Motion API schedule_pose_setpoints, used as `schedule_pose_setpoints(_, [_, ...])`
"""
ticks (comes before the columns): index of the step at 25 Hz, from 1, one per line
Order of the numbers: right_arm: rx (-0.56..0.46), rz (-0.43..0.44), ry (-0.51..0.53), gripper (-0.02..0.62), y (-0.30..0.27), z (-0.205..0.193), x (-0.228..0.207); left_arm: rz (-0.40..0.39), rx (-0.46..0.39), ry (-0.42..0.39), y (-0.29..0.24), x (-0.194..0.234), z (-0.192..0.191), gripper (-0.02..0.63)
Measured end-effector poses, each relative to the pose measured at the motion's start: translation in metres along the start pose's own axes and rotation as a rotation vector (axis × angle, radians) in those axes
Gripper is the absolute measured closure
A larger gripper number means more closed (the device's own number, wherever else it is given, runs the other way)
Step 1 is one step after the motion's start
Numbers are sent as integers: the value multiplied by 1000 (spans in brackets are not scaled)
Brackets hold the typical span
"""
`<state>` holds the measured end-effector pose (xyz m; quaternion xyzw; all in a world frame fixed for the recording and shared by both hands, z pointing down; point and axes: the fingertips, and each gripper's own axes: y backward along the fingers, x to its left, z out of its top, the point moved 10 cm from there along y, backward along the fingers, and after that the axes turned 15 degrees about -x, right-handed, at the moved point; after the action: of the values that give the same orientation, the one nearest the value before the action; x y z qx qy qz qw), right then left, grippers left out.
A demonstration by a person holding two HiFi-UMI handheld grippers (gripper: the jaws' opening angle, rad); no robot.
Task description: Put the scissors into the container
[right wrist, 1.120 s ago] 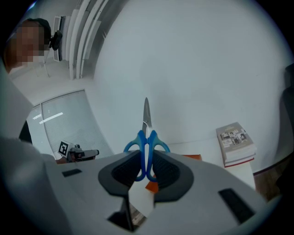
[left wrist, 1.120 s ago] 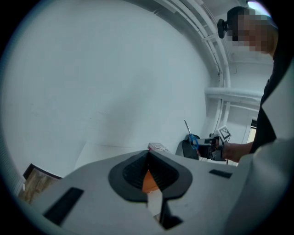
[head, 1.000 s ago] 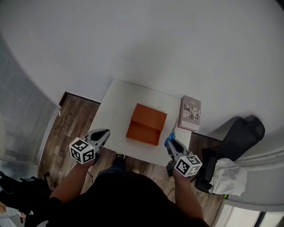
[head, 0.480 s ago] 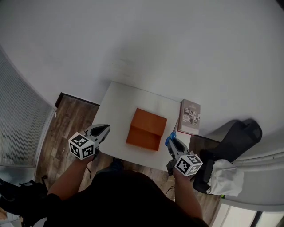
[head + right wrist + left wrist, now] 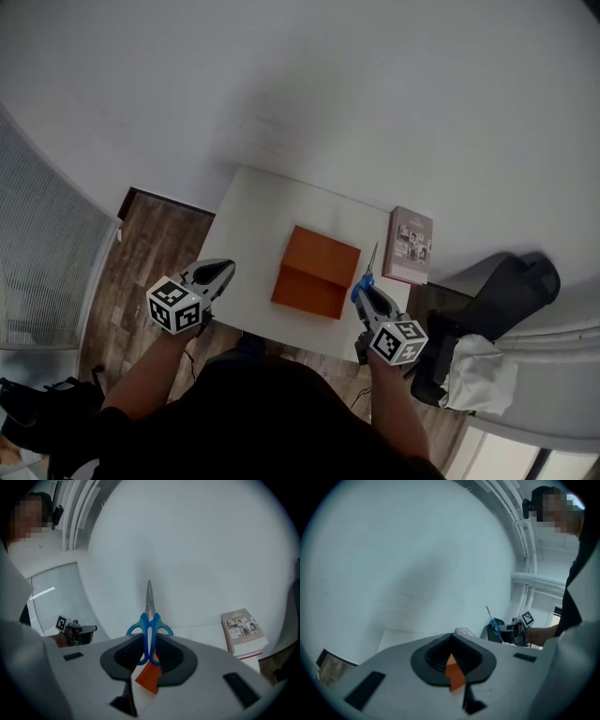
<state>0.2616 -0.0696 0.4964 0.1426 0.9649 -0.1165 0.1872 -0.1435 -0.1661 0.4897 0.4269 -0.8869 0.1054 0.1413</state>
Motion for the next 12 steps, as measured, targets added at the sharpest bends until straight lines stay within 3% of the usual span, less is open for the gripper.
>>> schedule_pose_setpoints(12, [161,-17,118,512,-37,-42,-27,18,23,7,-16,21,3,597])
